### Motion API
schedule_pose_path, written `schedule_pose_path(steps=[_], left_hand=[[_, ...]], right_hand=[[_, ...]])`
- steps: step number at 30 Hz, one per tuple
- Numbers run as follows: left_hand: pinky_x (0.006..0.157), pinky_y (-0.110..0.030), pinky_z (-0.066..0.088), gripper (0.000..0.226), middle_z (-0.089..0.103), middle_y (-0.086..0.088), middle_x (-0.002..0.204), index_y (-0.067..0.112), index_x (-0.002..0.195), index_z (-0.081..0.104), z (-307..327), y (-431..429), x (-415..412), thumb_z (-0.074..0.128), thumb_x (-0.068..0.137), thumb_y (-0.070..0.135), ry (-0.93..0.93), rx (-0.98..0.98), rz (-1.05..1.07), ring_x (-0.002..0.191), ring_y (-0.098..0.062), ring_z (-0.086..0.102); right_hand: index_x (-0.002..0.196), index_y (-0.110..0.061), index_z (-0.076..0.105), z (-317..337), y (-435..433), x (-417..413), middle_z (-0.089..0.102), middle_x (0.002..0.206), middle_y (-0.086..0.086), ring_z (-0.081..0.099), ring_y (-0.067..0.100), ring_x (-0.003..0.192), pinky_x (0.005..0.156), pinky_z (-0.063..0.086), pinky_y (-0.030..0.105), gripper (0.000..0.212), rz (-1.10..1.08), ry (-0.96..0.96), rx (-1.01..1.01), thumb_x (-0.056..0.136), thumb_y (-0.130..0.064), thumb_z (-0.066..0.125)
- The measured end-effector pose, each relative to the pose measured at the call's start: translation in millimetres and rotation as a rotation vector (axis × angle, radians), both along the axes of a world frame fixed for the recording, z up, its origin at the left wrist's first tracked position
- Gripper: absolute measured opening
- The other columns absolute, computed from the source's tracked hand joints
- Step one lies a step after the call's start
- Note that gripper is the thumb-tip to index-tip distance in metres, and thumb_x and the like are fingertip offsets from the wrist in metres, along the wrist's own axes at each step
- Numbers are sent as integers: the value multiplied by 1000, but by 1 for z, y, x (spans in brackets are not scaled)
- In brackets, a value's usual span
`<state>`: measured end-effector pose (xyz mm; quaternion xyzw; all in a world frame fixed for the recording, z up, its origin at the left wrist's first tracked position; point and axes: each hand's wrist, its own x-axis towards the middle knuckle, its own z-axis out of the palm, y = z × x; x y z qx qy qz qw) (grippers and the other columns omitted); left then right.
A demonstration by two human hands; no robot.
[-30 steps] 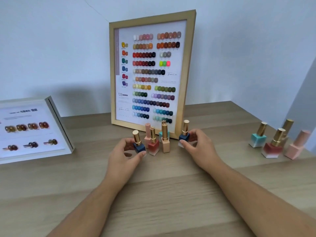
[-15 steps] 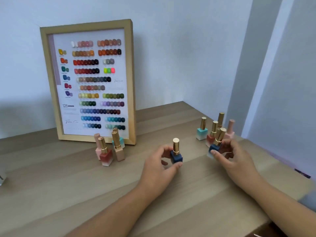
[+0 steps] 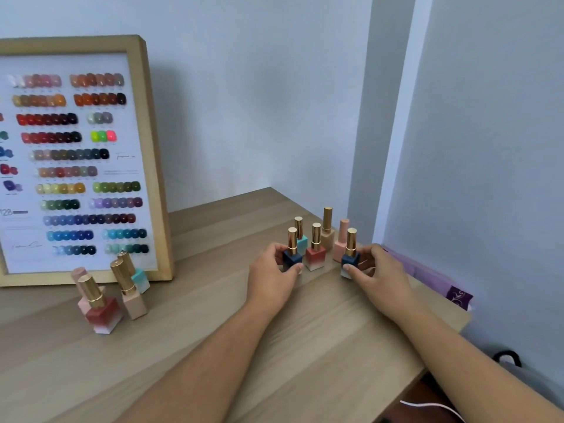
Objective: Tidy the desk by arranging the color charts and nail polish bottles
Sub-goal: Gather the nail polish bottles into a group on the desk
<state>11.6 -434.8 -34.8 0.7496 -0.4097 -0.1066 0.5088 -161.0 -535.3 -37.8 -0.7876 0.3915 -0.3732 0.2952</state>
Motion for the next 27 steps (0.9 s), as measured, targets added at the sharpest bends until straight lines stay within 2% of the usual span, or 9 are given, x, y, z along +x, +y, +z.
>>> schedule_pose_path(steps=[6, 10, 13, 15, 17, 22, 27], left_hand=[[75, -17, 45, 32, 59, 14, 92, 33, 95, 51, 1, -1, -1, 74, 76, 22, -5, 42, -21, 87, -3, 58], [79, -21, 50, 39, 60, 10, 98, 27, 106, 52, 2, 5, 1, 76, 75, 21, 40, 51, -28, 88, -4, 58], [83, -25, 51, 45, 57, 8, 98, 26, 110, 50, 3, 18, 2, 77, 74, 25, 23, 48, -15, 91, -7, 56], [82, -23, 51, 44, 56, 10, 98, 28, 109, 50, 3, 32, 3, 76, 74, 28, -13, 49, -17, 92, -6, 56], [80, -21, 50, 41, 55, 12, 97, 31, 107, 50, 2, 51, 5, 75, 74, 29, -44, 50, -17, 91, -3, 55], [65, -13, 47, 33, 59, 14, 90, 40, 93, 51, 1, 111, 16, 75, 74, 27, -113, 14, 48, 83, -1, 57], [63, -20, 49, 31, 61, 10, 82, 34, 86, 56, 2, 163, 32, 77, 72, 15, -155, -75, 180, 79, -2, 58]], right_hand=[[96, -31, 51, 1, 1, 0, 55, 83, -15, 55, 3, 75, 60, 39, 11, 30, -12, 15, 17, 77, -24, 72], [100, -28, 47, 1, 3, 0, 54, 87, -11, 53, 6, 79, 61, 38, 14, 37, -50, -25, 28, 75, -26, 74], [83, -24, 43, 2, 6, -6, 50, 78, -5, 49, 10, 72, 59, 38, 19, 31, -133, -127, -19, 75, -22, 73], [70, -25, 37, 2, 10, -12, 44, 69, -3, 42, 13, 64, 58, 39, 26, 35, -166, -211, -63, 75, -20, 71], [66, -27, 33, 4, 17, -18, 39, 64, -4, 36, 10, 59, 57, 38, 28, 39, -151, -245, -135, 75, -20, 71], [67, -26, 38, 7, 50, -7, 41, 63, -5, 38, 8, 59, 52, 34, 18, 35, 87, -93, -274, 73, -19, 72], [78, -29, 44, 8, 93, 45, 47, 78, -13, 43, -7, 77, 68, 36, 6, 27, 449, 122, -251, 75, -26, 71]])
